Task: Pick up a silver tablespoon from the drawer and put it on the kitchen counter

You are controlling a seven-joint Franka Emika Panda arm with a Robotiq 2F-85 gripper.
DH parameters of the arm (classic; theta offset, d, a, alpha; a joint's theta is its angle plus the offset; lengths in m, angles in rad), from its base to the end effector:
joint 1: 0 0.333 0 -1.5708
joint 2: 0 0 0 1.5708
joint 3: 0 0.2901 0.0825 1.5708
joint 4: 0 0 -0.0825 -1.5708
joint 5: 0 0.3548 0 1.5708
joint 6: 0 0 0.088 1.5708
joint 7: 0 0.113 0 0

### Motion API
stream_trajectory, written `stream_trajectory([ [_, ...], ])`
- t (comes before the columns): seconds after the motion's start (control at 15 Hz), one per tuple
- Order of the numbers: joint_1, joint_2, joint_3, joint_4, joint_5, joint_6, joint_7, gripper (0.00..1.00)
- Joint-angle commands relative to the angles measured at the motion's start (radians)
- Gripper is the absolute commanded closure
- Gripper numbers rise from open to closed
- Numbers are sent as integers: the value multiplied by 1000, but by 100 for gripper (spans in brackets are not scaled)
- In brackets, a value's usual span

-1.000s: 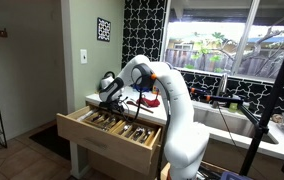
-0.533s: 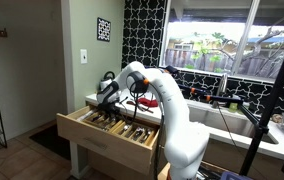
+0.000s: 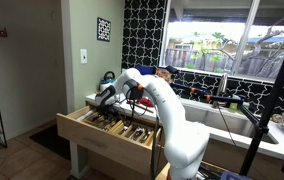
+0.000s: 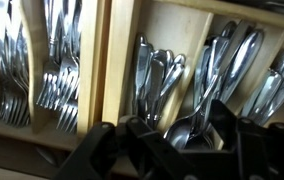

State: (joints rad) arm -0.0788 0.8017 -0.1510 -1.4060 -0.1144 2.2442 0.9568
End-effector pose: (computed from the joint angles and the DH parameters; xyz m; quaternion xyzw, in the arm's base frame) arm 0.6784 -0.1421 0.2263 0.8561 -0.5068 0.0552 0.0848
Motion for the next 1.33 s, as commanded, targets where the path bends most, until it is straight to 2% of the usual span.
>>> stream_trajectory([
  [0.0, -13, 73, -4, 81, 62, -4, -56, 30],
  [0.33, -21, 114, -8, 121, 99, 15, -73, 37],
  [0.6, -31, 135, -3, 147, 129, 32, -82, 51],
  [0.67, -32, 139, -3, 153, 135, 34, -86, 50],
  [0.73, -32, 145, -3, 162, 140, 32, -88, 55],
  [0.8, -32, 152, -3, 170, 144, 30, -89, 54],
  [1.0, -33, 167, -2, 189, 154, 29, -91, 60],
  [1.27, -33, 186, -2, 209, 166, 31, -92, 63],
])
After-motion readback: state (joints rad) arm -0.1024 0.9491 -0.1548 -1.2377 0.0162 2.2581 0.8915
